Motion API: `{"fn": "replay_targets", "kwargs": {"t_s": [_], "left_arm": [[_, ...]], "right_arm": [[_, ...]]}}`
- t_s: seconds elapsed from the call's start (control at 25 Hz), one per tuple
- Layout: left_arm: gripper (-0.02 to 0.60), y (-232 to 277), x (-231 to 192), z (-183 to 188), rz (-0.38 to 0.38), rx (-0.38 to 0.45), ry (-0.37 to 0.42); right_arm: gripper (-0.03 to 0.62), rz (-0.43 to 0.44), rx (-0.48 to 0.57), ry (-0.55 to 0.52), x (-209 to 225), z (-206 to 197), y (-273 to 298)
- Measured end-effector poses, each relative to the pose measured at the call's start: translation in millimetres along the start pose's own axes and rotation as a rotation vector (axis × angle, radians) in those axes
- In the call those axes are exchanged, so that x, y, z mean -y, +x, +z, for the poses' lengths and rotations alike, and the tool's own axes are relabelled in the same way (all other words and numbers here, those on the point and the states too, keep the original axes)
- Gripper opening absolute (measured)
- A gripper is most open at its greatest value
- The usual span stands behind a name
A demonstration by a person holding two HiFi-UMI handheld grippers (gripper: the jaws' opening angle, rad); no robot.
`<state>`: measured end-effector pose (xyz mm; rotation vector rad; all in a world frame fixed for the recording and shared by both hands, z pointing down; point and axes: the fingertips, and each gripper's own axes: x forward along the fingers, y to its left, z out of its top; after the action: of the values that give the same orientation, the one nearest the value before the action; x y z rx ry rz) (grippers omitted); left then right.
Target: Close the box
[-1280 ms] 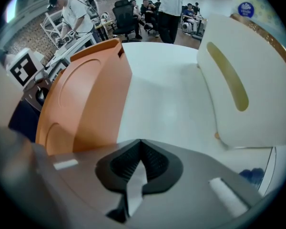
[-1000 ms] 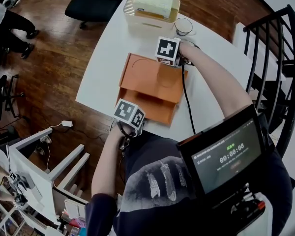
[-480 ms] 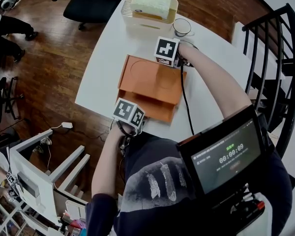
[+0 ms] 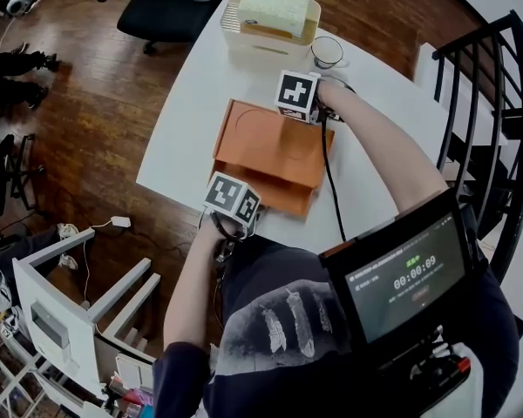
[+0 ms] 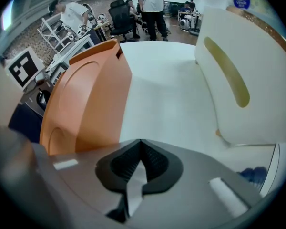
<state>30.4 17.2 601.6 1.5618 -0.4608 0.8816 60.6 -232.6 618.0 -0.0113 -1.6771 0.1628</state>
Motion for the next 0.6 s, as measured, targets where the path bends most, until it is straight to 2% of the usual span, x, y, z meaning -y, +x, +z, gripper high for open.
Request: {"fn": "replay_targets", "kwargs": {"t_s": [0.6], "left_arm": [[0.014, 0.7, -2.9, 11.8, 0.017, 0.005, 0.018]], "right_arm": [[0.005, 0.013, 0.000, 0.011, 0.2, -0.8, 3.4]]}}
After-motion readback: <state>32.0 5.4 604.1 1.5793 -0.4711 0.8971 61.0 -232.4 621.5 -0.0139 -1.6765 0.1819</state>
